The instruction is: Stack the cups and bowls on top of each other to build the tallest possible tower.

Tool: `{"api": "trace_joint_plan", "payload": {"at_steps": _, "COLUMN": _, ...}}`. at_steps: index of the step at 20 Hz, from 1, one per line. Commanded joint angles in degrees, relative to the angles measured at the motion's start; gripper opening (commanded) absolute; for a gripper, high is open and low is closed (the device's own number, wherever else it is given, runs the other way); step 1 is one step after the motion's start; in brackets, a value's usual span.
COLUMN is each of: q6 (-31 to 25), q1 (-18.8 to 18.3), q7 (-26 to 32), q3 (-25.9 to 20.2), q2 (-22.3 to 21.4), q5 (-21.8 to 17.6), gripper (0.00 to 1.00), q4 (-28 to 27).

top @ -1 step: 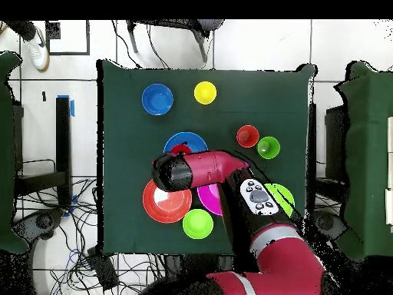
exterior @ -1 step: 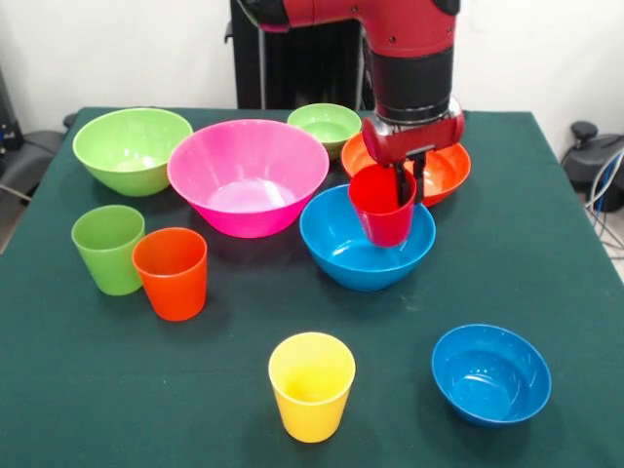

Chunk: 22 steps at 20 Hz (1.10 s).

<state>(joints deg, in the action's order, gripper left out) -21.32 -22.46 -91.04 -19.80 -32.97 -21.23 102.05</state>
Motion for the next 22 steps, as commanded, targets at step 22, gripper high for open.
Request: {"api": "trace_joint_plan", "payload": {"at_steps": 22, "q6": 1.89, "q1": 1.92, "q7": -2.25, "q3": 5.23, "q2": 0.82, "q5": -3.95, "gripper": 0.00, "q4": -1.23}}
